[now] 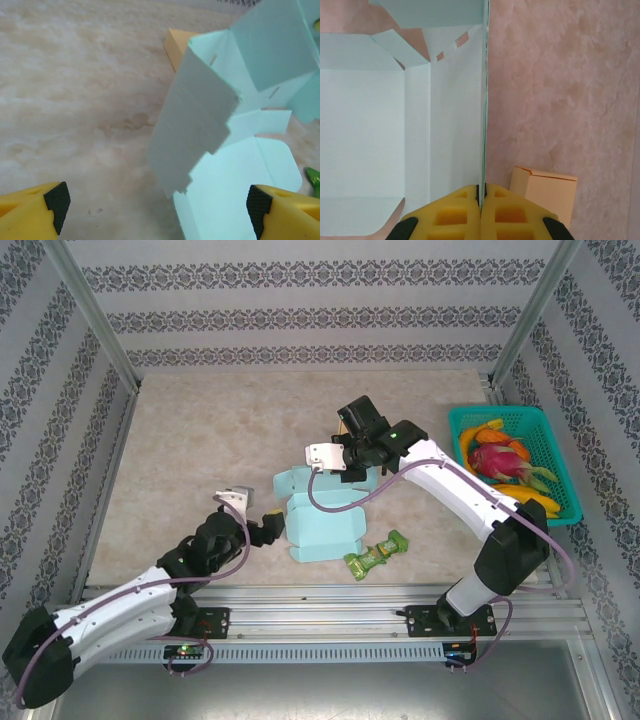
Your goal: Fold the paper box
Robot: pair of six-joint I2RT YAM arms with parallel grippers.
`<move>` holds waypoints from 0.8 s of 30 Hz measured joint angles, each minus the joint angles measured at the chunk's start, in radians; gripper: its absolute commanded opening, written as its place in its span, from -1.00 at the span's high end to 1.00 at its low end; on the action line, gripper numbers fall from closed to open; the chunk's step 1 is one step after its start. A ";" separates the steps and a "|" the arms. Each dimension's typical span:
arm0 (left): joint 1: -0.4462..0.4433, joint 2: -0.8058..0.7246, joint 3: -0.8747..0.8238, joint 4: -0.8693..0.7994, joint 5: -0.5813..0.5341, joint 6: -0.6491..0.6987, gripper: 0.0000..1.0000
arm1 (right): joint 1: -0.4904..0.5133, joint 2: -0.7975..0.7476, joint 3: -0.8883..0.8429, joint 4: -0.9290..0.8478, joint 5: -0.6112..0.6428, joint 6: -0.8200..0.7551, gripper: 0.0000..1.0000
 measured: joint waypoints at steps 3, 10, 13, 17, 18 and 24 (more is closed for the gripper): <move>0.000 0.074 0.002 0.047 0.016 -0.005 -0.87 | -0.006 0.011 0.000 0.000 -0.008 0.009 1.00; 0.003 0.298 0.074 0.061 -0.027 -0.005 -0.87 | -0.013 0.011 -0.002 -0.005 -0.030 0.010 1.00; 0.037 0.328 0.090 0.064 -0.035 -0.015 -0.85 | -0.013 0.011 -0.007 -0.005 -0.037 0.009 1.00; 0.081 0.326 0.087 0.065 -0.034 -0.028 -0.85 | -0.013 0.011 -0.012 -0.007 -0.044 0.009 1.00; 0.086 0.325 0.085 0.066 -0.034 -0.031 -0.85 | -0.013 0.011 -0.012 -0.008 -0.044 0.009 1.00; 0.087 0.364 0.084 0.085 -0.021 -0.042 -0.84 | -0.013 0.011 -0.013 -0.008 -0.045 0.009 1.00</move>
